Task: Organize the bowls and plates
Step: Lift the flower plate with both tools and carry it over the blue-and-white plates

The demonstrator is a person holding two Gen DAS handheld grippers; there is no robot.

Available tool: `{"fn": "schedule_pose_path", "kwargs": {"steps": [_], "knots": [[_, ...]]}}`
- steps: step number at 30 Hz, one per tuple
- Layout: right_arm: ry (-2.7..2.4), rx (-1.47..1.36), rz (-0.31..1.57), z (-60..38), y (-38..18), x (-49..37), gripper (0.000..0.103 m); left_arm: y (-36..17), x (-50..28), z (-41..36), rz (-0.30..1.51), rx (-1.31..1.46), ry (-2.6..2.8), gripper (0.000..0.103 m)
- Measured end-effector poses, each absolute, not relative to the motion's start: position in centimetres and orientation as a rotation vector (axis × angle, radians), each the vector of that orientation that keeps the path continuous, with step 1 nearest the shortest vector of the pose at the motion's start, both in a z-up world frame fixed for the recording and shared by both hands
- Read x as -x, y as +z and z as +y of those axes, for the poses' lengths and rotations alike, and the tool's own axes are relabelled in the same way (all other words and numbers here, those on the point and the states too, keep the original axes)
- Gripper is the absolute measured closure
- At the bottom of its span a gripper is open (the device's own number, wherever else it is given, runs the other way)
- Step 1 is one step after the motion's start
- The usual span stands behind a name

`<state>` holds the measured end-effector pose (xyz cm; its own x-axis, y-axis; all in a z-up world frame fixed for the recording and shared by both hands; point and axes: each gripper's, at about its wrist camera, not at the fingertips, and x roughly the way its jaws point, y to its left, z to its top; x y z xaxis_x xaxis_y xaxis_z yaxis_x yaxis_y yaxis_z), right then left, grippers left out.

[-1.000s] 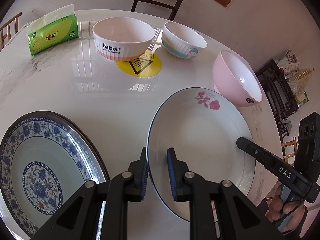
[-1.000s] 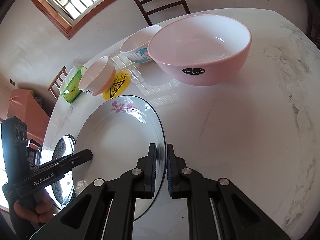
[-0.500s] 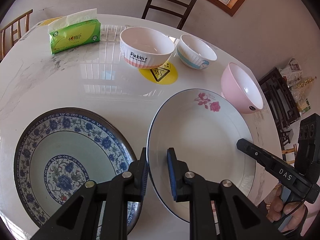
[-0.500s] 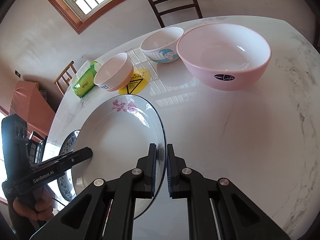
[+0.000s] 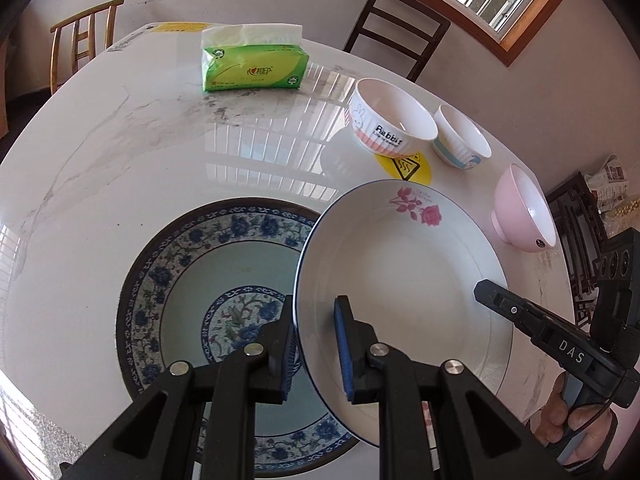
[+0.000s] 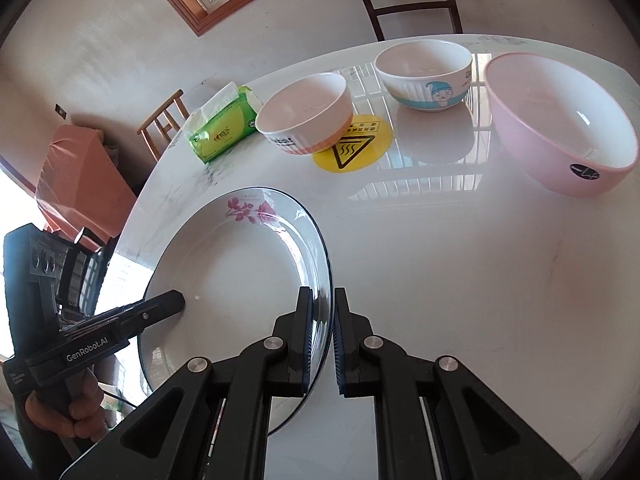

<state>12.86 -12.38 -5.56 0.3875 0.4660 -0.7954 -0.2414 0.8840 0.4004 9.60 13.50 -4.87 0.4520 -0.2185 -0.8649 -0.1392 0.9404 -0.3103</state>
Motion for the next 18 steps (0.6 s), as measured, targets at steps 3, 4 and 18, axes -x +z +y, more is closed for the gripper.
{"fn": "schedule_pose_path", "kwargs": {"steps": [3,4,18], "knots": [[0.487,-0.214,1.093,-10.4,-5.6,-12.9,0.093,-5.0,-8.7,15.2,1.107,0.374,-0.022,0.085],[0.497,-0.208,1.095,-9.9,-5.7,-12.9,0.093,-5.1,-8.4,15.8,1.108,0.378,-0.011,0.085],[0.579,-0.131,1.167,-3.5,-7.5,-12.2,0.093,-7.1,-6.1,20.6,1.139,0.437,0.067,0.085]]}}
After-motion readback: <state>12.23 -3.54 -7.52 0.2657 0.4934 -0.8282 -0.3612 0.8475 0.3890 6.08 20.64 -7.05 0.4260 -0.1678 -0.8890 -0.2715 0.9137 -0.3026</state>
